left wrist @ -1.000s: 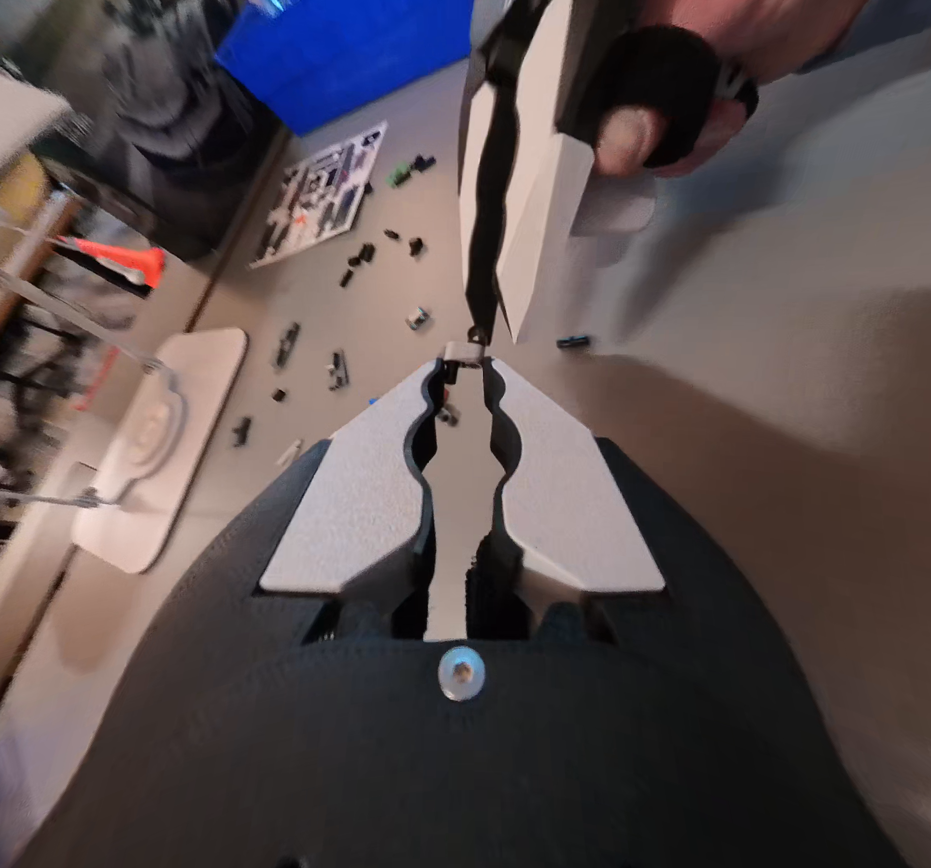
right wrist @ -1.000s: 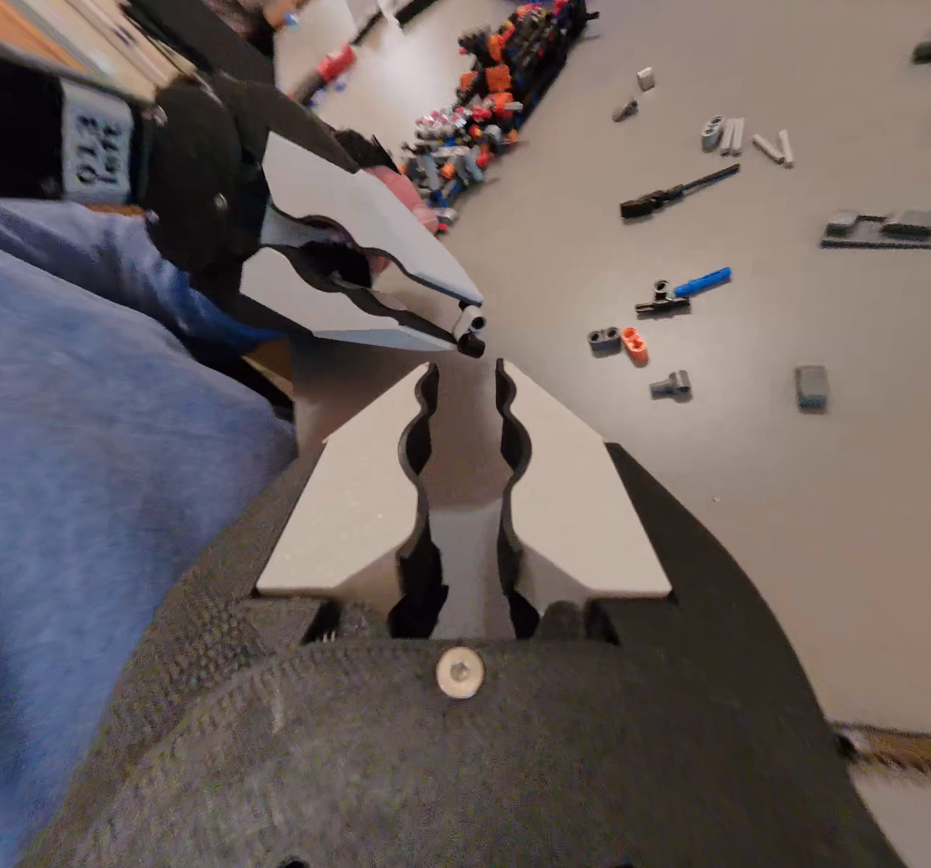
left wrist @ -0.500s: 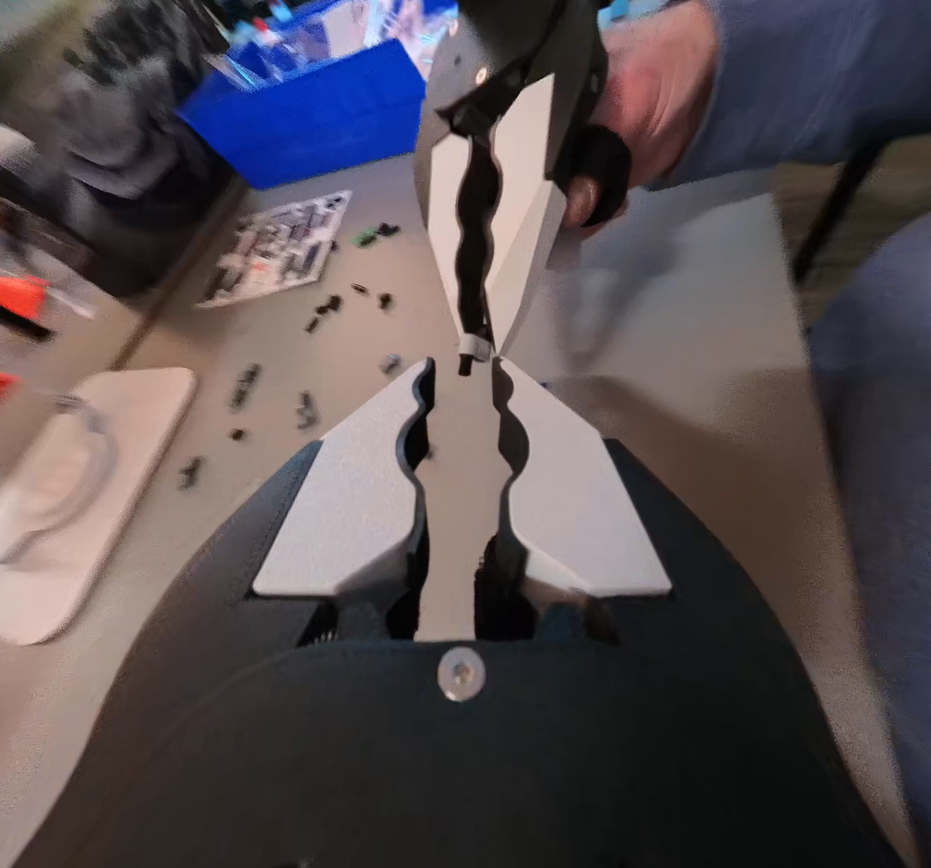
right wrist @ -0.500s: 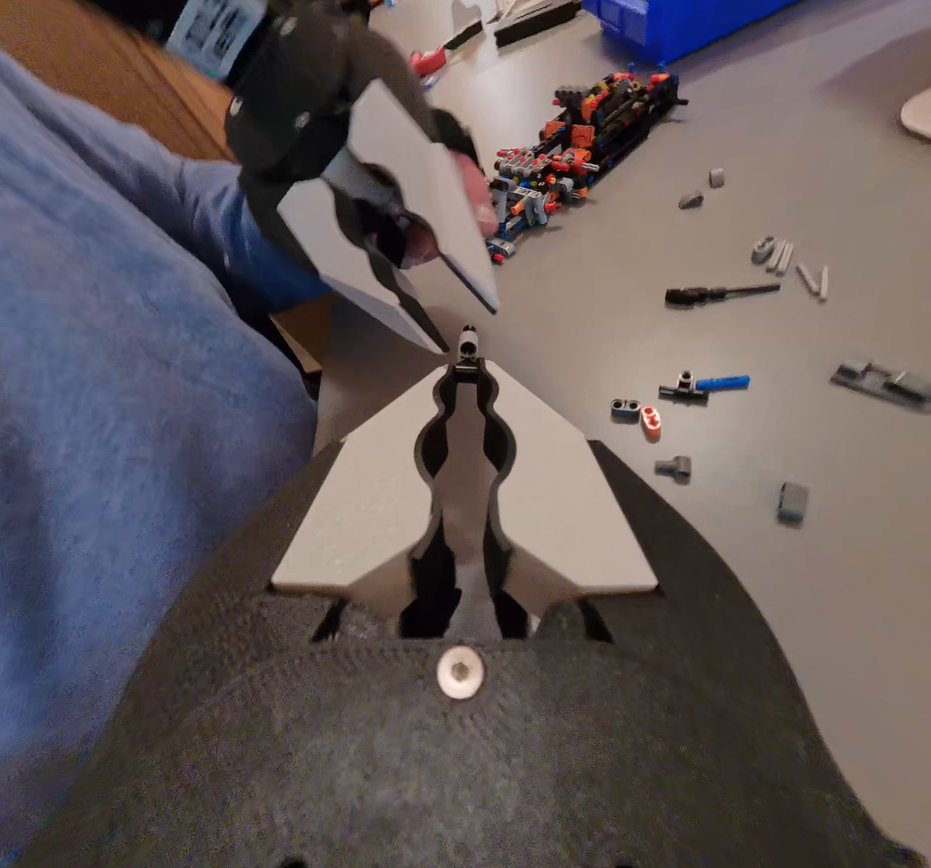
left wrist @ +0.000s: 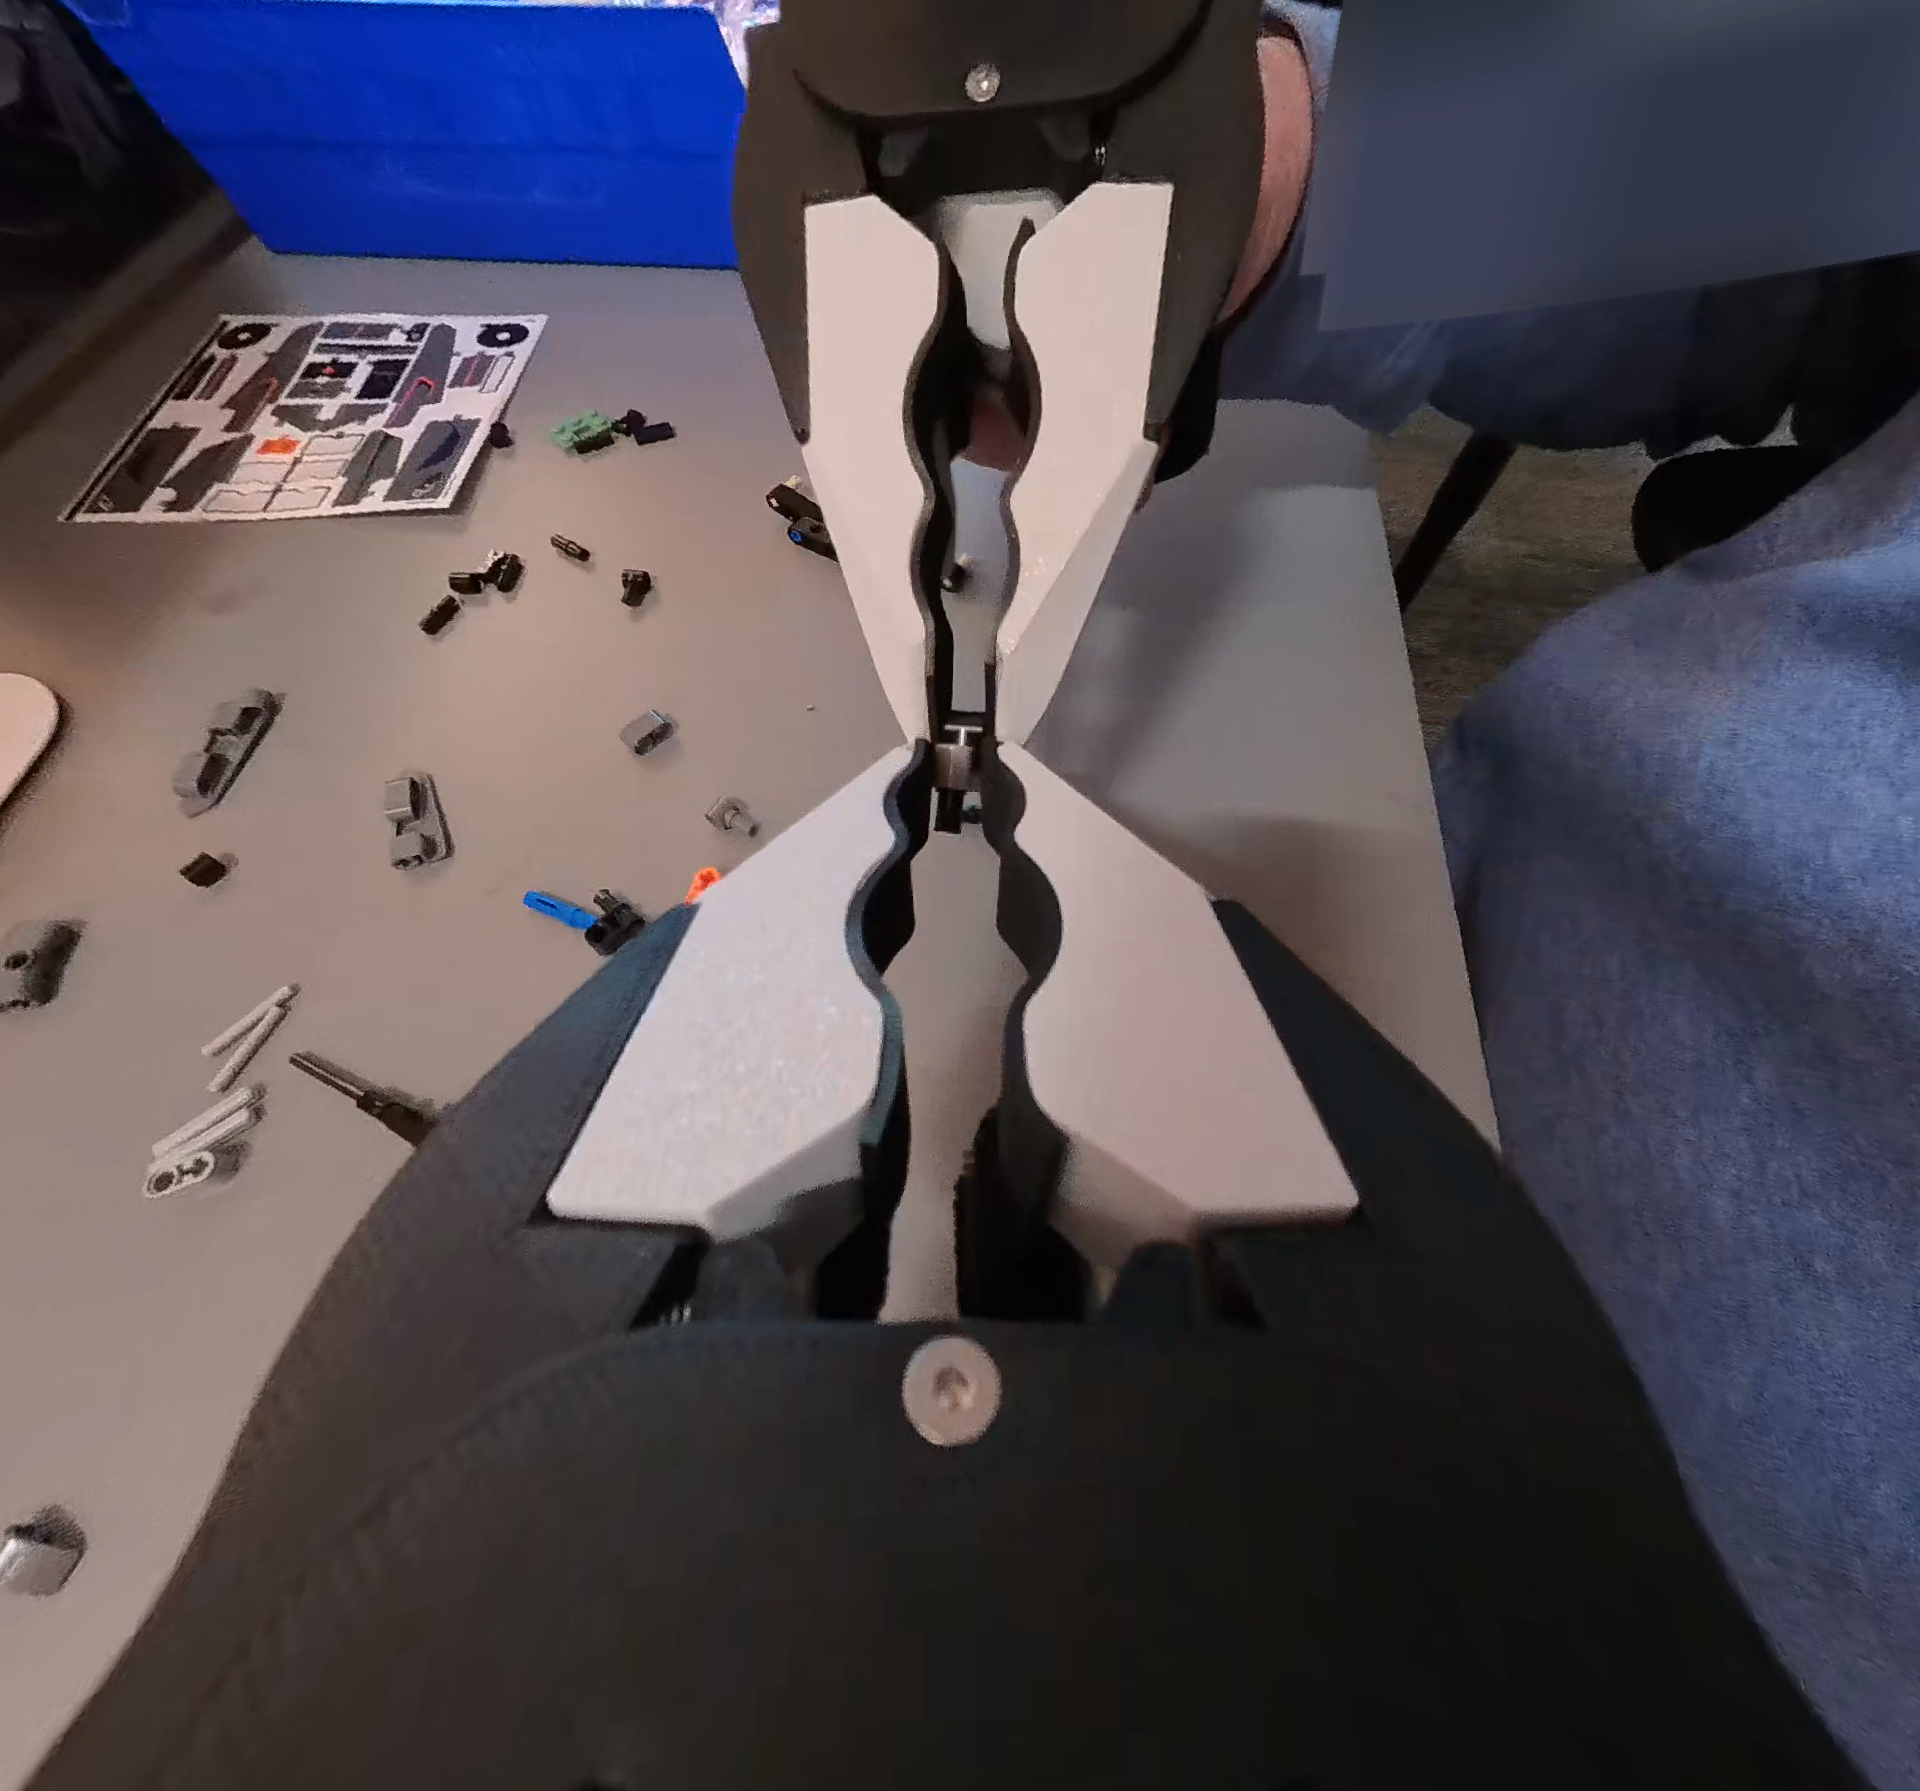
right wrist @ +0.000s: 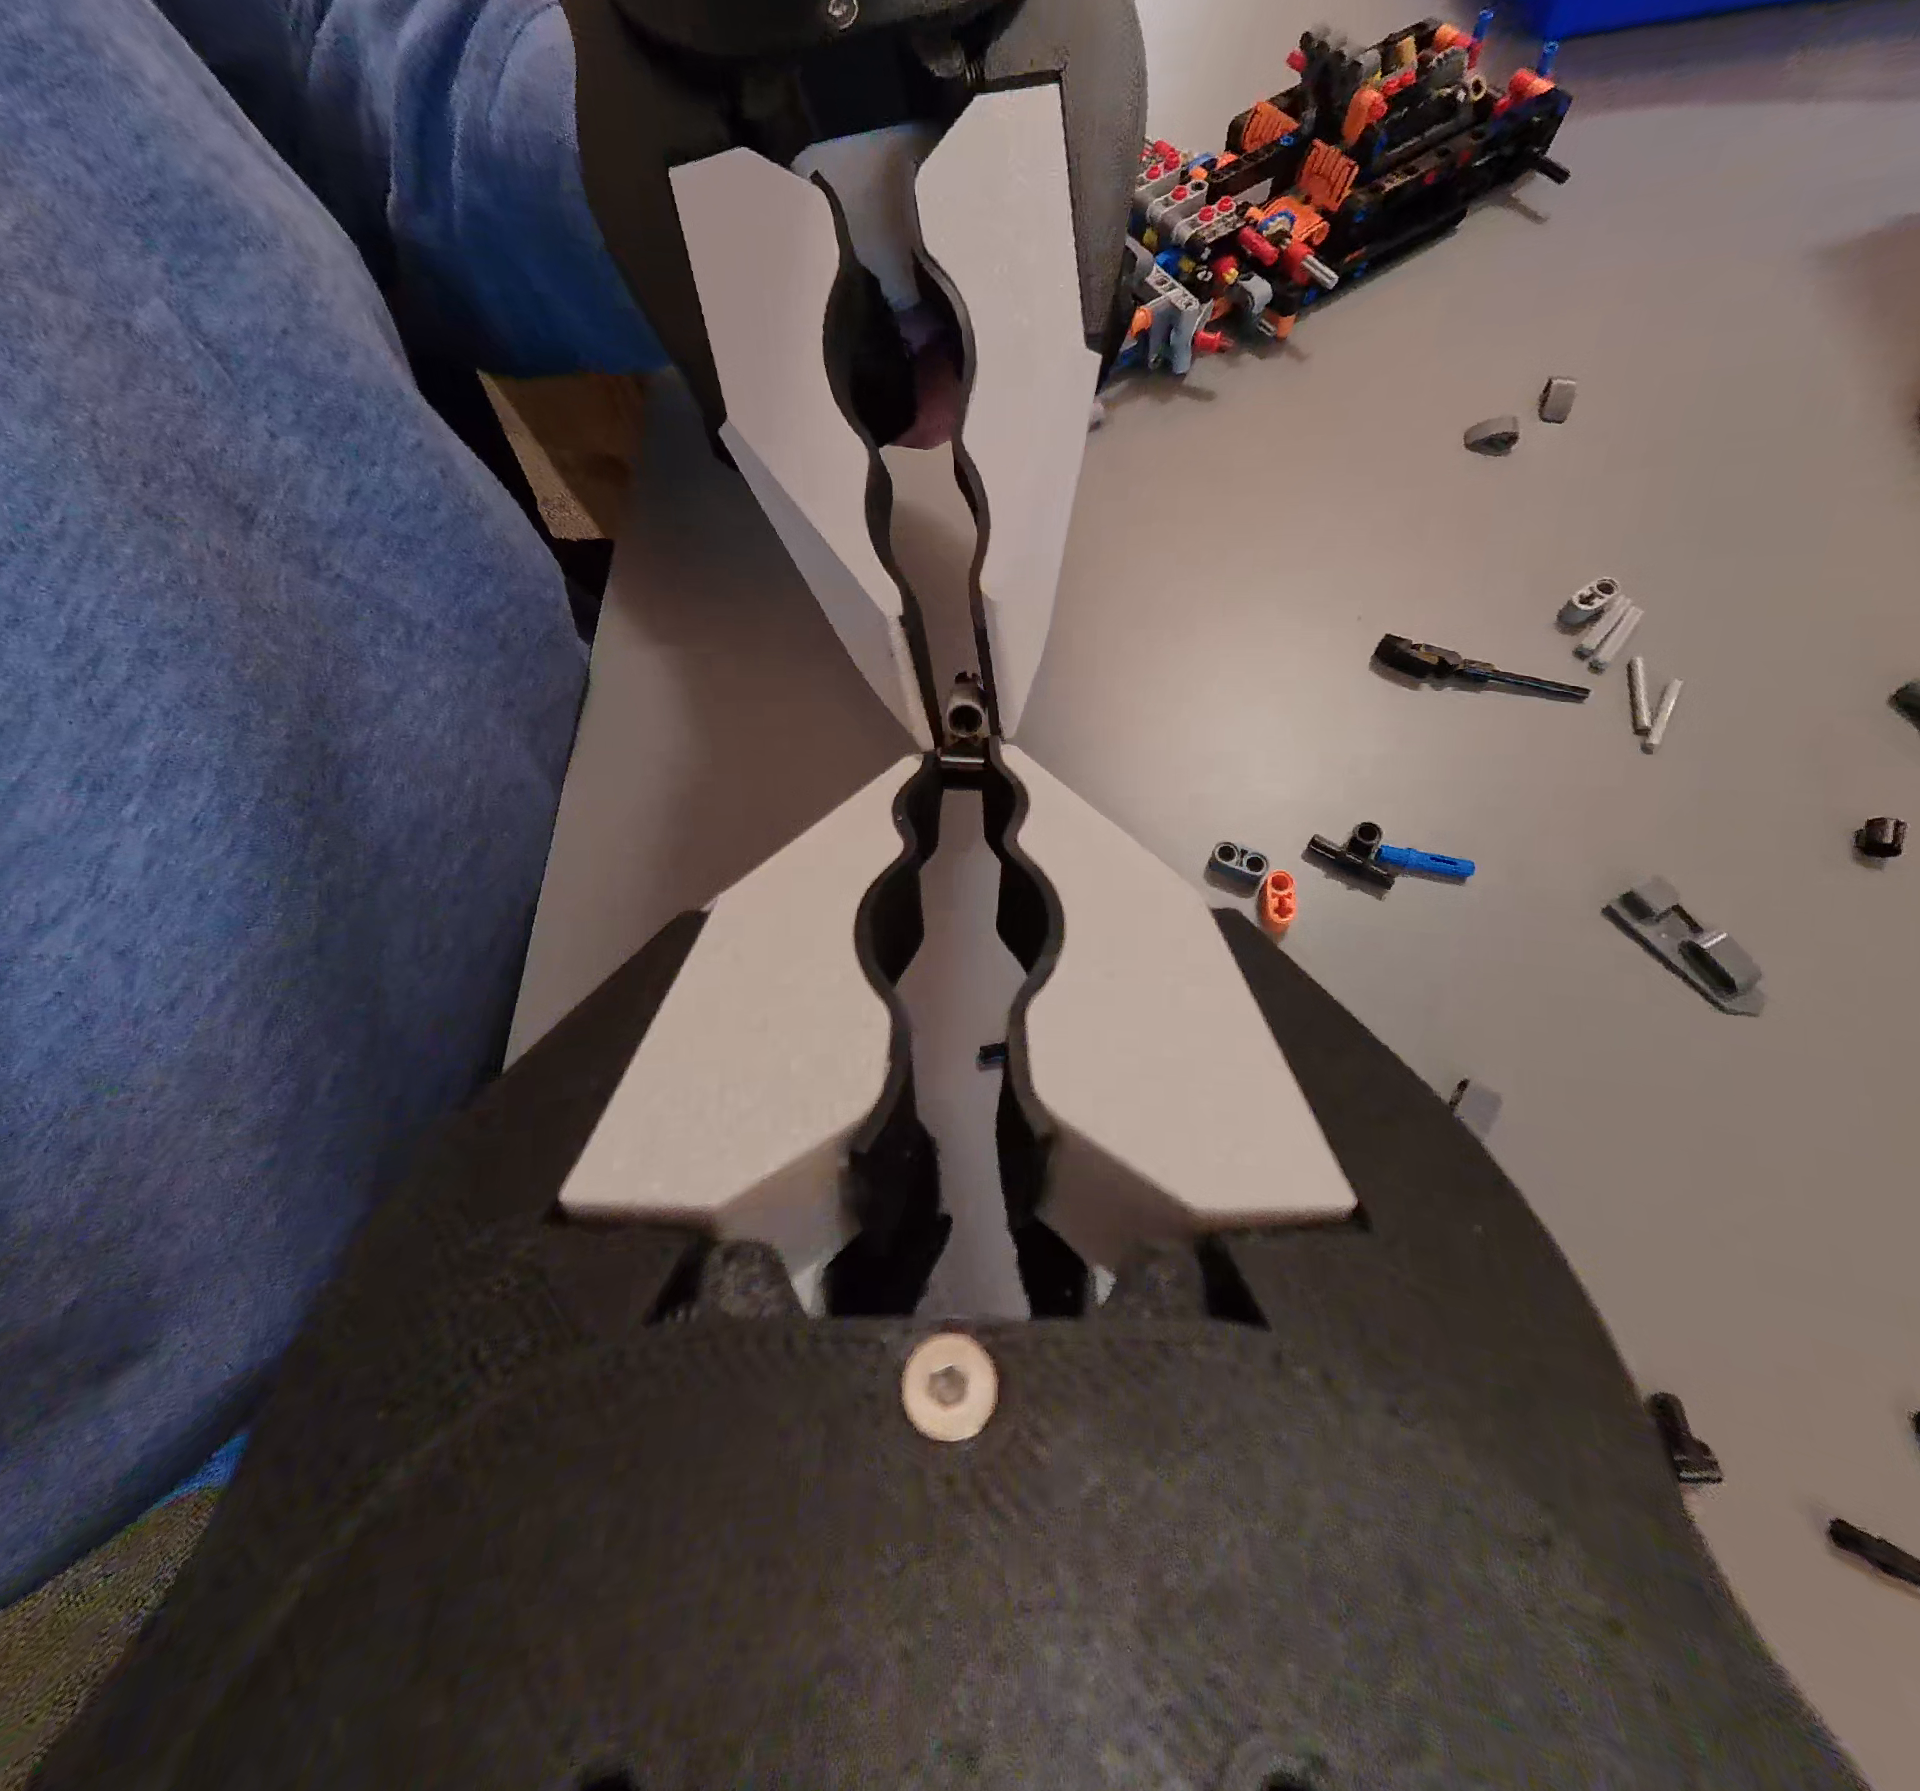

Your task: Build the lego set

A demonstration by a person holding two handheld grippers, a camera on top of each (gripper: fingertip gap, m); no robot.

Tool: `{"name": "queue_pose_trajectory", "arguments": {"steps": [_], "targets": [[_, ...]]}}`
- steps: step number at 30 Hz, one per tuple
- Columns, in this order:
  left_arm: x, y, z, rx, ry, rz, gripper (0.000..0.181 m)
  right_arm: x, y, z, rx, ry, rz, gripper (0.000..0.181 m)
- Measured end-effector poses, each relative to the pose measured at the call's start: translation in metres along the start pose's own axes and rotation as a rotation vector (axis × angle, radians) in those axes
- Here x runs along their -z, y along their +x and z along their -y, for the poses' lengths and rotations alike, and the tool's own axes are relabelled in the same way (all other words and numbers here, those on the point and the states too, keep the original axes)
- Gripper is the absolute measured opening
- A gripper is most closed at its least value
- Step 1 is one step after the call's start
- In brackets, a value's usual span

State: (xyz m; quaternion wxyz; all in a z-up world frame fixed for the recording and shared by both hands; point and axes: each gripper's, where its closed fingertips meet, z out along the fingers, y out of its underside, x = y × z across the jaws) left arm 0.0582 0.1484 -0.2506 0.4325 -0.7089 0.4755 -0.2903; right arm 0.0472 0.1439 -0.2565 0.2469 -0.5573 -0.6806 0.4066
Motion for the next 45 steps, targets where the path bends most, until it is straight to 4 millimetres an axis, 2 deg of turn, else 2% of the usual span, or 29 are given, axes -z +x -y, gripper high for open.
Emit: {"name": "queue_pose_trajectory", "arguments": {"steps": [4,5,7,9,14,19,28,31,36,40,45], "targets": [[0.004,-0.01,0.005,0.066,0.042,0.046,0.006,0.004,0.013,0.006,-0.017,0.028,-0.086,0.006],[0.005,-0.016,0.003,0.102,0.044,0.074,0.005,0.007,0.019,0.002,-0.021,0.005,-0.148,0.014],[0.008,-0.026,-0.006,0.131,0.023,0.138,0.005,0.014,0.025,-0.016,-0.044,-0.071,-0.258,0.019],[0.009,-0.032,-0.014,0.165,0.018,0.193,0.005,0.016,0.022,-0.034,-0.127,-0.102,-0.334,0.016],[0.005,-0.037,-0.029,0.208,0.008,0.284,0.005,0.002,0.011,-0.077,-0.34,-0.143,-0.499,0.016],[0.004,-0.041,-0.03,0.215,0.022,0.296,0.005,-0.006,0.014,-0.099,-0.432,-0.191,-0.623,0.021],[0.006,-0.044,-0.038,0.218,0.028,0.309,0.005,-0.009,0.018,-0.098,-0.452,-0.161,-0.695,0.011],[0.007,-0.046,-0.038,0.226,0.034,0.303,0.005,-0.011,0.016,-0.096,-0.431,-0.154,-0.694,0.002],[0.004,-0.044,-0.039,0.232,0.035,0.294,0.005,-0.013,0.018,-0.094,-0.403,-0.128,-0.674,0.001],[0.0,-0.042,-0.037,0.226,0.043,0.309,0.005,-0.011,0.018,-0.066,-0.43,0.038,-0.599,0.001],[-0.001,-0.044,-0.031,0.135,0.049,0.373,0.005,-0.002,0.026,-0.032,-0.517,0.24,-0.502,0.0]]}}
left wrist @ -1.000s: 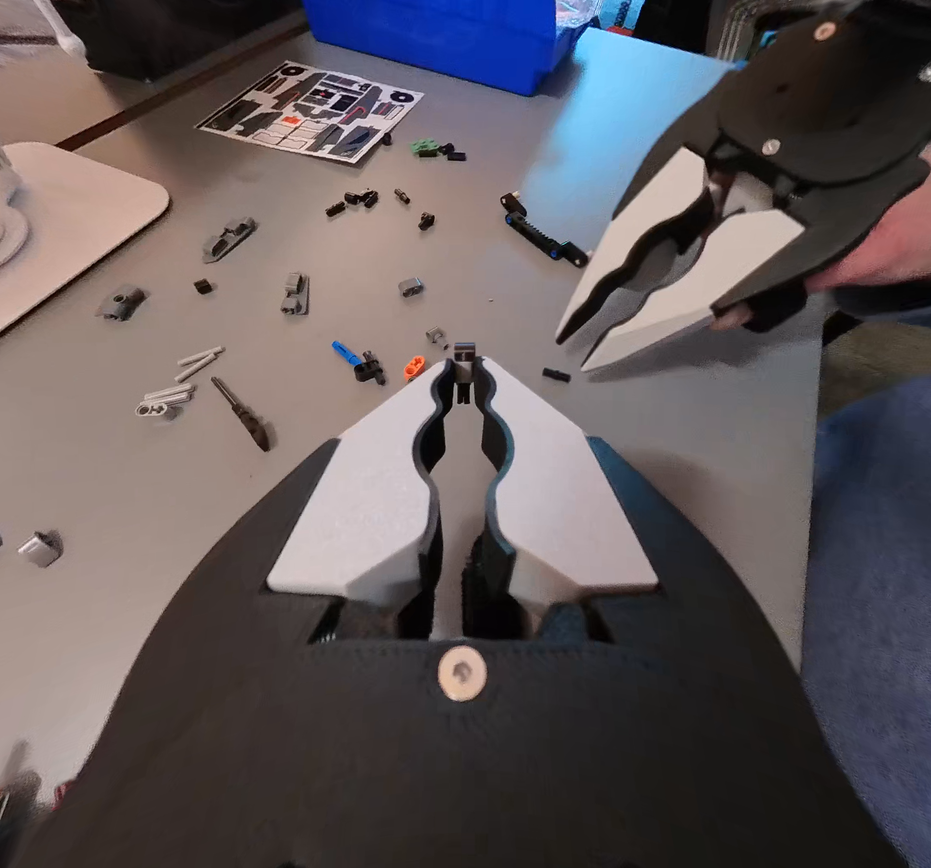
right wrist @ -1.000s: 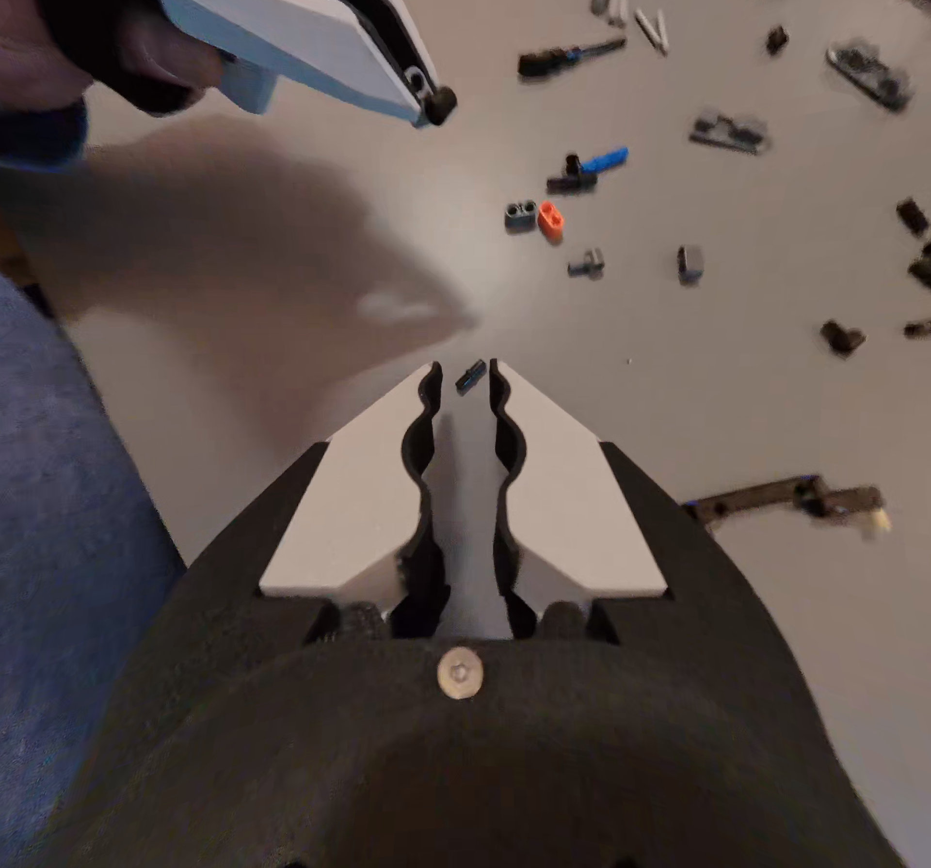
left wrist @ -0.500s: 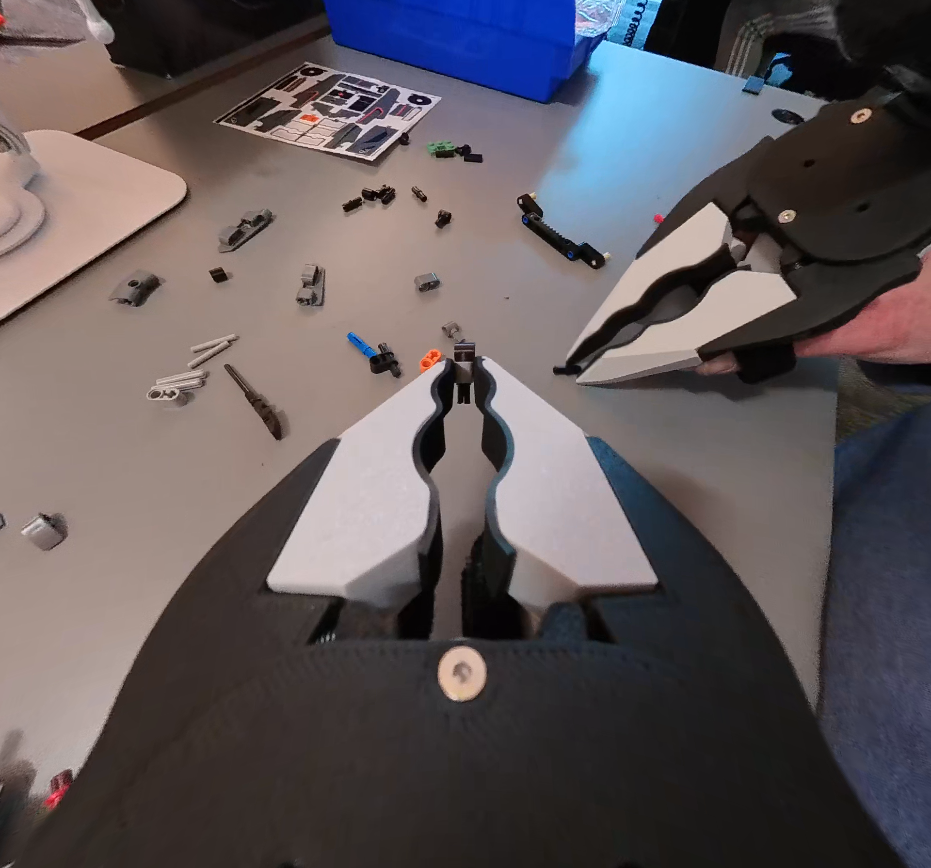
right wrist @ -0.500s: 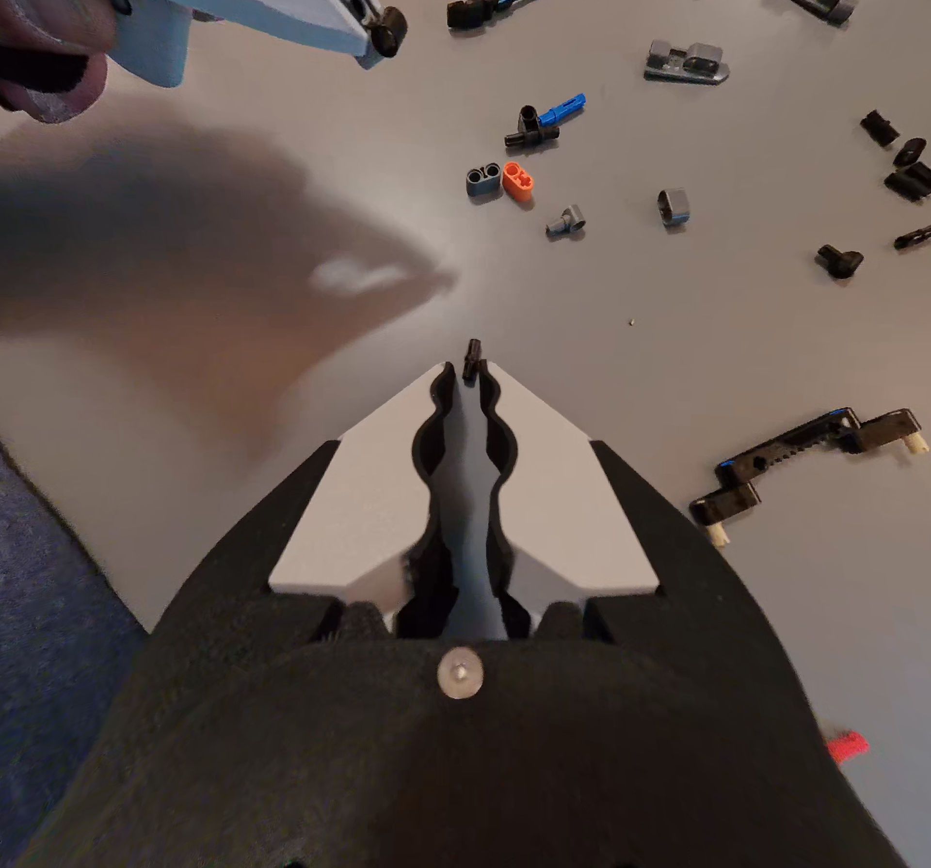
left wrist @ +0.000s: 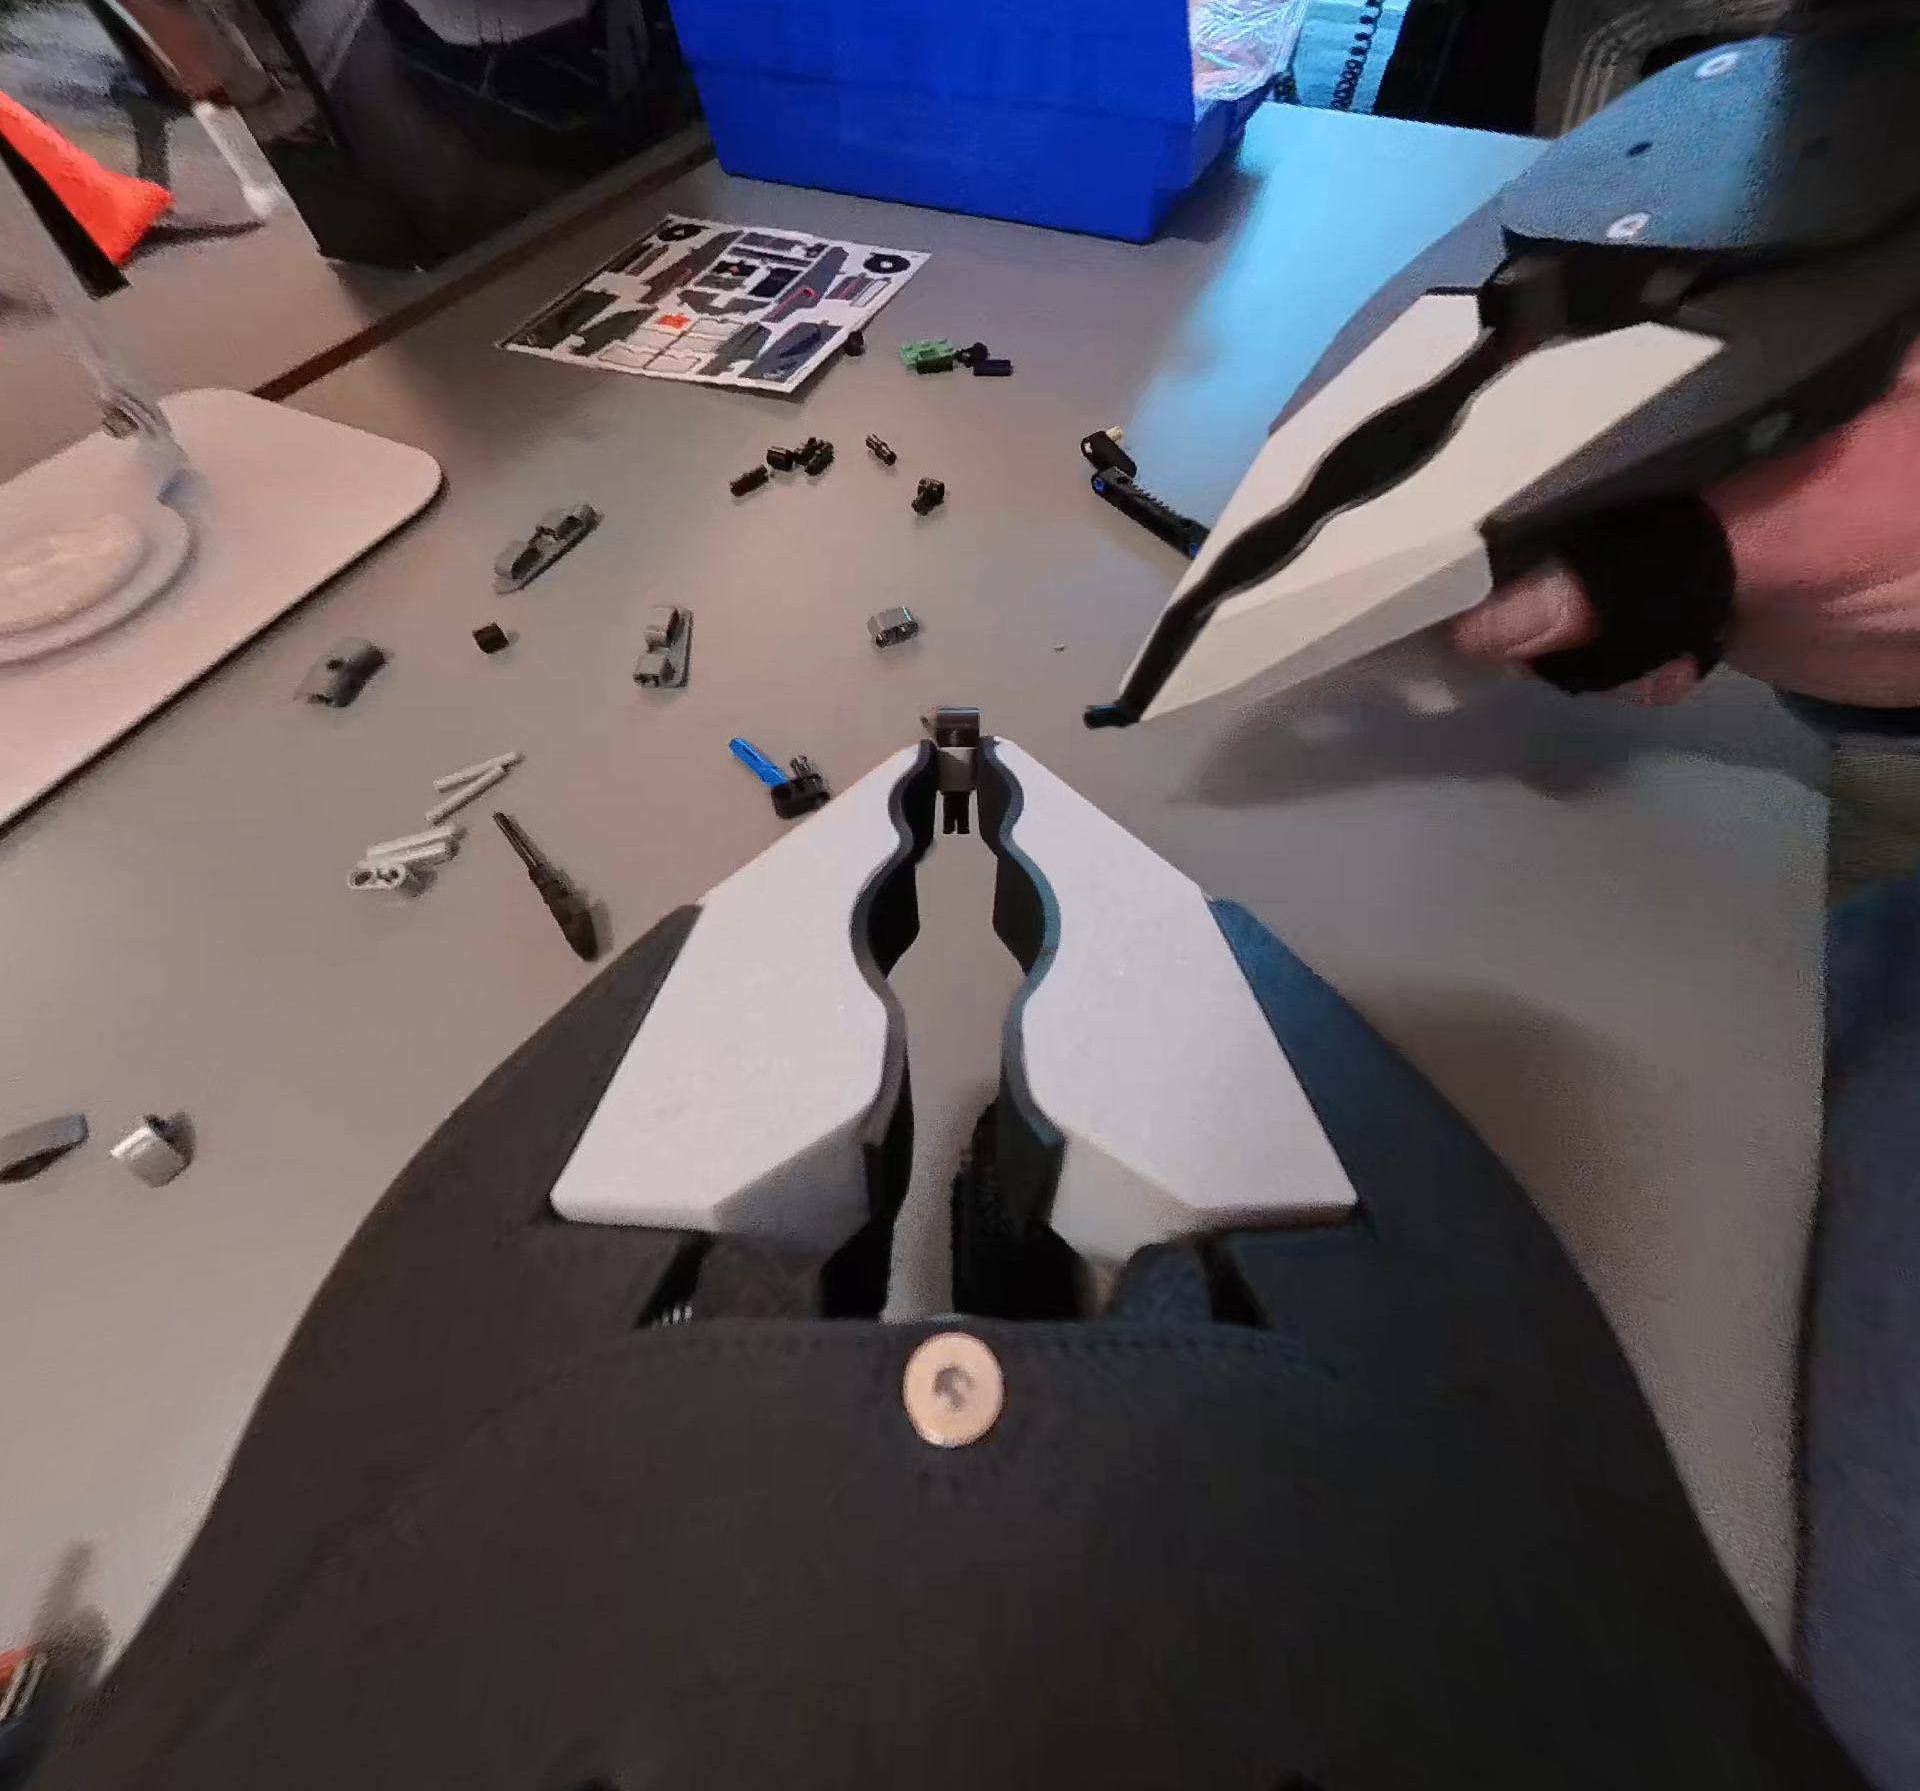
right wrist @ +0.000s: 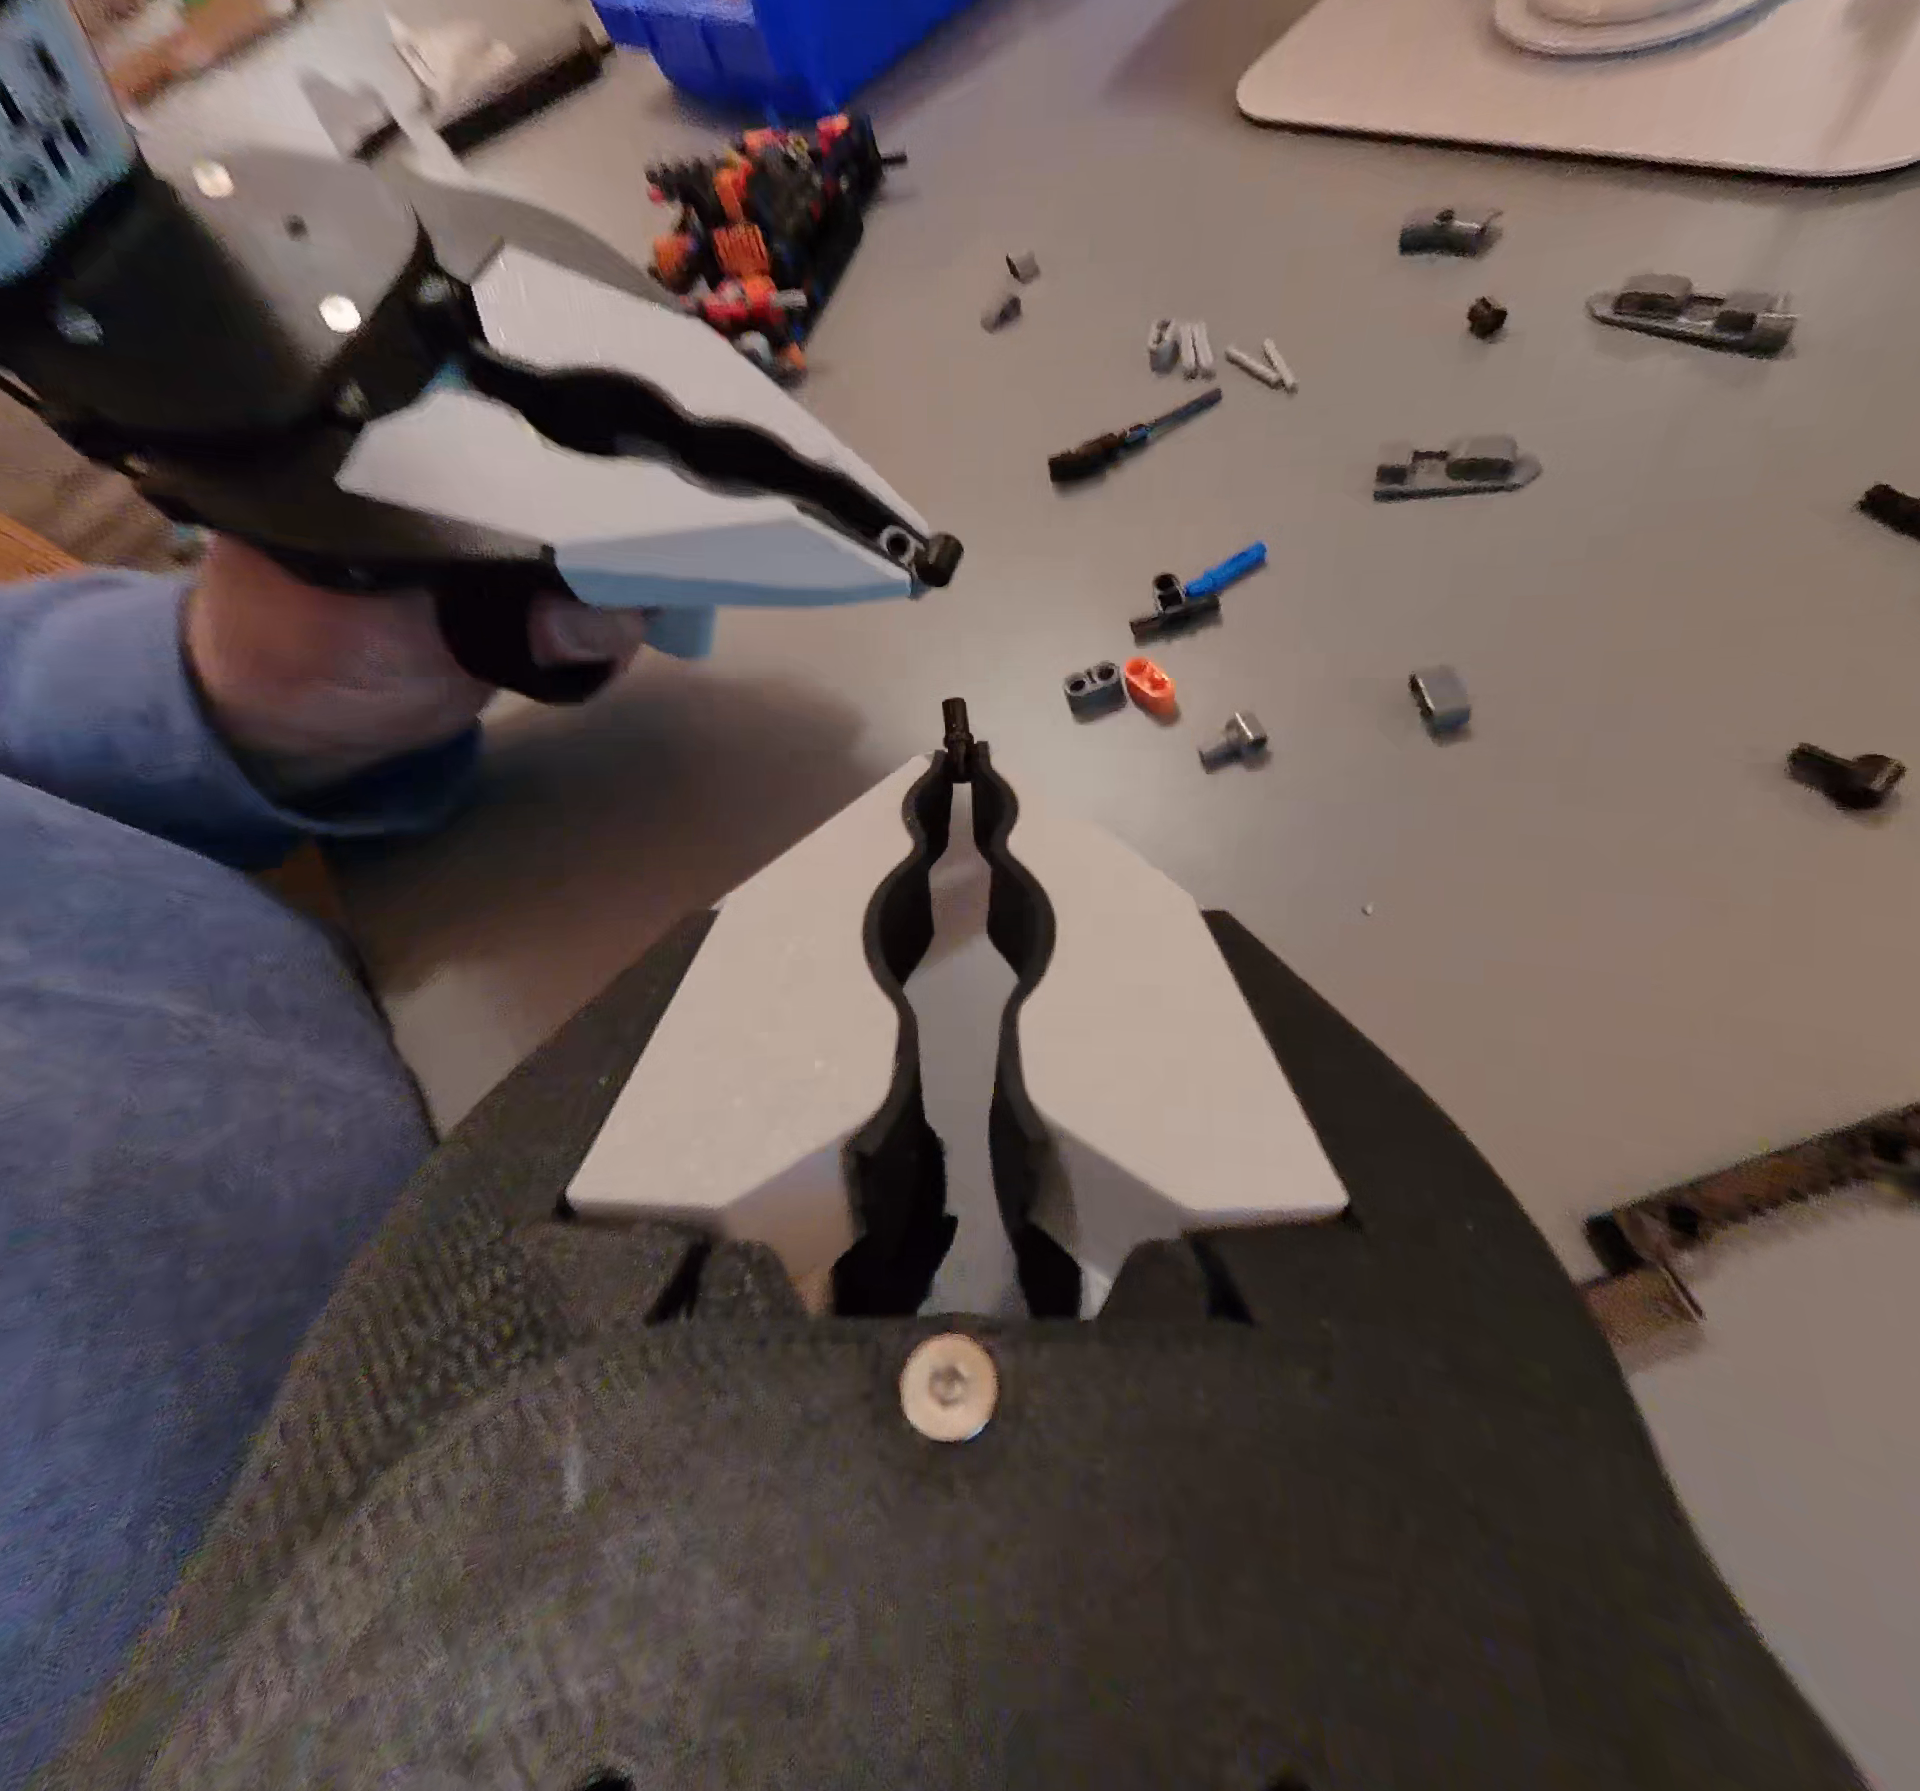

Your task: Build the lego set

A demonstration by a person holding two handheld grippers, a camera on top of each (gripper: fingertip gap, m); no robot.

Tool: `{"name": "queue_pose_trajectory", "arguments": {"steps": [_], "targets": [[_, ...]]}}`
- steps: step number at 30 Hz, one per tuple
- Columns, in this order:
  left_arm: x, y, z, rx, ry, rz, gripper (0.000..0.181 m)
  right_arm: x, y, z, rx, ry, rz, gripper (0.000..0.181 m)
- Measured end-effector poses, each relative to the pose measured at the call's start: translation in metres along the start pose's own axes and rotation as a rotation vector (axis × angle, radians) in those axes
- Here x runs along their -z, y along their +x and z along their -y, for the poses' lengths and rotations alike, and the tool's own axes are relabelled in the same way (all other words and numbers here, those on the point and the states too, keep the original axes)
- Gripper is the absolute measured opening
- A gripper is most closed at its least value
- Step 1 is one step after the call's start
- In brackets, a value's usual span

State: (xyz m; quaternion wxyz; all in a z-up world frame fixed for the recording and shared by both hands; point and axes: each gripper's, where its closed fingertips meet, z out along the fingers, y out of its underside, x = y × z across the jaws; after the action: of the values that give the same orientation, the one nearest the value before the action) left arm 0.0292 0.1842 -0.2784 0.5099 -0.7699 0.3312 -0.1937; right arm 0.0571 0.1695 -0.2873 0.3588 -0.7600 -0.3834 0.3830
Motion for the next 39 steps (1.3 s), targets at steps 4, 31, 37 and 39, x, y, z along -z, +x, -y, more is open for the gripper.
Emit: {"name": "queue_pose_trajectory", "arguments": {"steps": [4,31,37,39], "targets": [[-0.001,0.0,0.007,-0.033,0.015,0.024,0.005,-0.003,-0.001,0.012,-0.038,0.039,0.041,0.0],[-0.015,-0.011,0.023,-0.151,-0.032,0.195,0.005,-0.009,0.017,0.038,-0.022,0.078,0.002,0.0],[-0.017,-0.021,0.024,-0.161,-0.043,0.248,0.005,-0.017,0.024,0.044,0.009,0.073,-0.024,0.0],[-0.017,-0.026,0.022,-0.135,-0.048,0.257,0.005,-0.022,0.026,0.046,0.063,0.059,-0.052,0.0]]}}
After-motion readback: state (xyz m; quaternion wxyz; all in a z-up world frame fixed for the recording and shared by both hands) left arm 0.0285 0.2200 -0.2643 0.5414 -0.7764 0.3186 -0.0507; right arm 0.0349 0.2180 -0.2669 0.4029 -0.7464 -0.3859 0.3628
